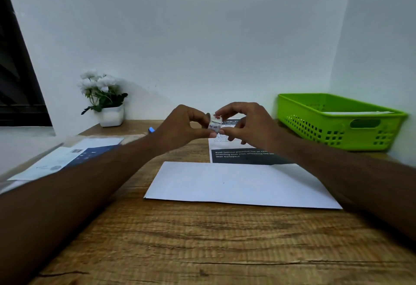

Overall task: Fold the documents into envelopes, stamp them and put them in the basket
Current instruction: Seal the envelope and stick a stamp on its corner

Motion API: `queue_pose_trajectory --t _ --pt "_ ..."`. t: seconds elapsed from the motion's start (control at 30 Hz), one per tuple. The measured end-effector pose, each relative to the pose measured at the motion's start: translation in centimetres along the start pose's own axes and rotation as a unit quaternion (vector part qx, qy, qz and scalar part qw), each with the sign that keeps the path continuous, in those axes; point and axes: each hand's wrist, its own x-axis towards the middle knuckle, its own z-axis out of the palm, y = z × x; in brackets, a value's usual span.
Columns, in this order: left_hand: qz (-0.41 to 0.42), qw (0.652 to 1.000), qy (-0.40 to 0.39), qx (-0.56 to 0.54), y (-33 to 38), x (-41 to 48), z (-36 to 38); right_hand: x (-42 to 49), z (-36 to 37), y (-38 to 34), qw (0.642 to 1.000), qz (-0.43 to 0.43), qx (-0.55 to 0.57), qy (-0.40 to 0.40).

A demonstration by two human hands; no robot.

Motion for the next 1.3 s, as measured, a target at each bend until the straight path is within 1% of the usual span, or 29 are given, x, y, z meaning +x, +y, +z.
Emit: queue_pose_trajectory --t 0.1,0.2,0.3,0.5,0.6,0.83,1.2,1.3 --pt "0.021 1.000 0.005 0.010 -0.6 0.2 0.3 0.1 0.1 -0.1 0.999 -0.035 0.021 0.019" --pt "0.021 0.999 0.035 0.011 -0.8 0.4 0.3 0.2 0.1 0.0 0.997 -0.034 0.060 0.036" --pt "0.015 0.999 0.050 0.012 -0.6 0.4 0.2 0.3 0.3 -0.1 0.995 -0.035 0.080 0.043" --pt "0.021 0.999 0.042 0.021 -0.4 0.3 0.3 0.2 0.2 -0.2 0.995 -0.053 0.075 0.040" --pt "0.032 0.998 0.049 0.025 -0.3 0.3 0.4 0.2 0.2 -0.5 0.995 -0.047 0.083 0.042" --pt "0.046 0.996 0.054 0.055 -0.4 0.3 0.5 0.5 -0.1 -0.3 0.994 -0.030 0.067 0.076" --pt "-0.007 0.998 0.052 0.023 -1.2 0.8 0.2 0.4 0.2 -0.6 0.992 0.013 0.099 0.072" --pt "-0.035 0.996 0.052 0.056 -2.1 0.9 -0.2 0.4 0.1 -0.8 0.988 0.025 0.136 0.071"
